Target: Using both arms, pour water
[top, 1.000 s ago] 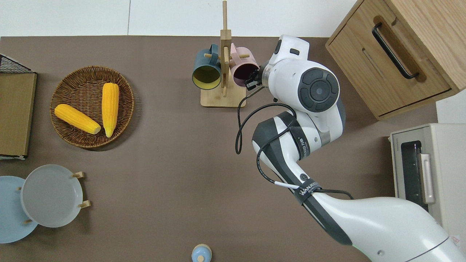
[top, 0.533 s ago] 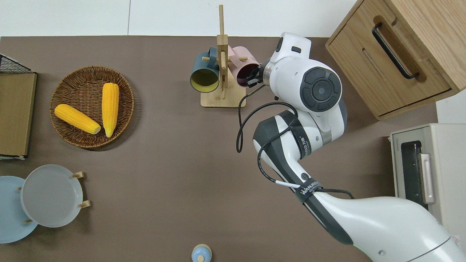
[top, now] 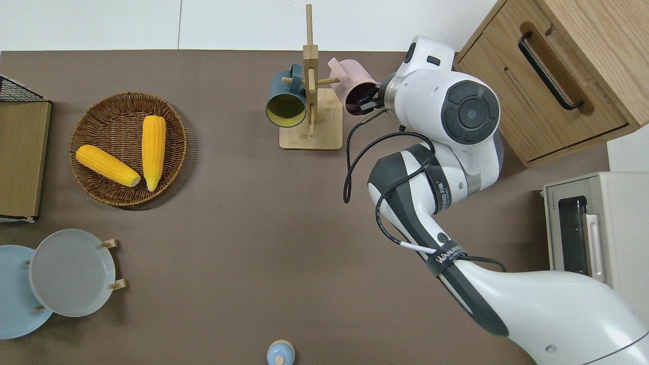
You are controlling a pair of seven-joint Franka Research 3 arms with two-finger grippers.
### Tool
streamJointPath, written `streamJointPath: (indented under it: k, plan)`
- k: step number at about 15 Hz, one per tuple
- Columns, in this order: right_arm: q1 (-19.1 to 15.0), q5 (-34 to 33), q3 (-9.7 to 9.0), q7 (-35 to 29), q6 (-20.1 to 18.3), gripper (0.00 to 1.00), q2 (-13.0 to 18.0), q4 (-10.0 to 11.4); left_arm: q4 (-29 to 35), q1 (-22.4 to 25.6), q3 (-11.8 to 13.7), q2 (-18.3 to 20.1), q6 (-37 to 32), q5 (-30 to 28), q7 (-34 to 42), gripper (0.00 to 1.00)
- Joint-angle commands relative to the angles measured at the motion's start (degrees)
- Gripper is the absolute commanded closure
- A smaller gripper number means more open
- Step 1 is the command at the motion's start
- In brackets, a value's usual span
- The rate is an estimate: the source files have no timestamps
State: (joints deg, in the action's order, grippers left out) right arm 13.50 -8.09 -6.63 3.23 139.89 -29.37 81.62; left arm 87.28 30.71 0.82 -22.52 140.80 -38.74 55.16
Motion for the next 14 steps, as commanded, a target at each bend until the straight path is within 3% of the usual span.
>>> streamJointPath:
  k: [1,2,9,14]
  plan:
    - [-2.77,3.16,-0.76,0.81,-3.30,1.000,2.21,0.03,-1.06,0.14,-0.38,-0.95,0.97,-1.25,0.30,0.86]
    - [-3.47,3.60,-0.76,0.81,-4.18,1.000,2.39,0.03,-1.06,-0.04,-0.38,-0.95,0.97,-1.25,0.12,1.00]
    - [-7.08,4.40,-0.76,1.69,-8.58,1.000,3.97,0.03,-4.40,-0.48,-0.21,-0.69,0.01,-0.11,-3.38,1.00]
    - [-8.40,3.35,-0.41,4.50,-14.10,1.000,5.03,0.03,-5.27,-1.09,-0.56,0.37,-2.45,7.26,-10.76,1.00]
